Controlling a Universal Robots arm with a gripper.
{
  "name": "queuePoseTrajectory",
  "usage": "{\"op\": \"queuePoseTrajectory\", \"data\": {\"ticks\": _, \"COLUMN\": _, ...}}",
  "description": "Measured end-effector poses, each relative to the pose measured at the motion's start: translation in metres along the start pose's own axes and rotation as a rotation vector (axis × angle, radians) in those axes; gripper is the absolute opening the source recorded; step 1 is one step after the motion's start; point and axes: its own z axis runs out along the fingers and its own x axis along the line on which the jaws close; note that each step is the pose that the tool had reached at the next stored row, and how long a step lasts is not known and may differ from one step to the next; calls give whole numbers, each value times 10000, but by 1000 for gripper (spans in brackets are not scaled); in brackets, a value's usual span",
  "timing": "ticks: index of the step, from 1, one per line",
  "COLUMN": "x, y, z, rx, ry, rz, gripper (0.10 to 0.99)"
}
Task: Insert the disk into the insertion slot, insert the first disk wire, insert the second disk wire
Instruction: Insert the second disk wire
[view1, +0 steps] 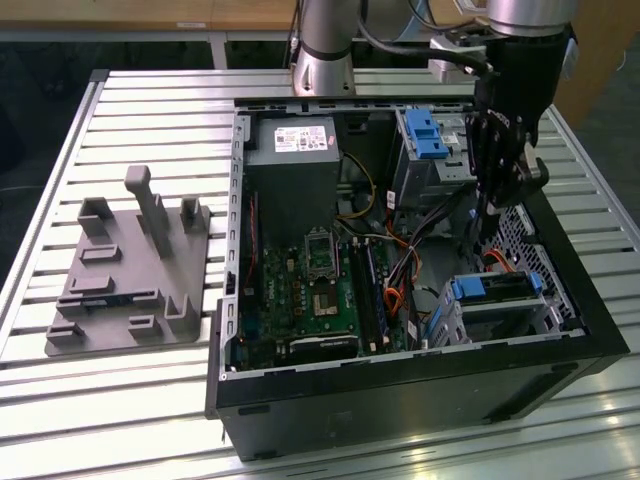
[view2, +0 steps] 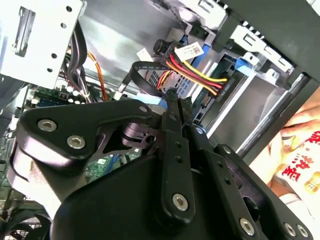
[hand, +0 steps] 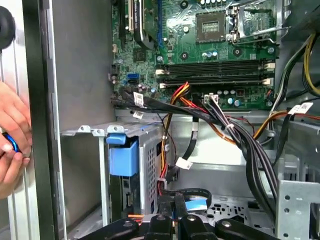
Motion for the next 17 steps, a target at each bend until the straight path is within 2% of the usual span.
{"op": "queuePoseTrajectory", "data": {"ticks": 2, "x": 3, "y": -32, "z": 4, "rx": -88, "ry": -2, "rz": -24, "gripper": 145}}
{"op": "queuePoseTrajectory", "data": {"ticks": 8, "x": 12, "y": -125, "z": 15, "rx": -846, "ry": 2, "rz": -229, "gripper": 145}}
{"op": "queuePoseTrajectory", "data": {"ticks": 11, "x": 12, "y": -192, "z": 21, "rx": -1129, "ry": 0, "rz": -308, "gripper": 145}}
{"op": "queuePoseTrajectory", "data": {"ticks": 14, "x": 14, "y": -264, "z": 27, "rx": -1335, "ry": -32, "rz": -362, "gripper": 145}}
{"op": "queuePoseTrajectory", "data": {"ticks": 17, "x": 21, "y": -297, "z": 32, "rx": -1399, "ry": -131, "rz": -373, "gripper": 145}}
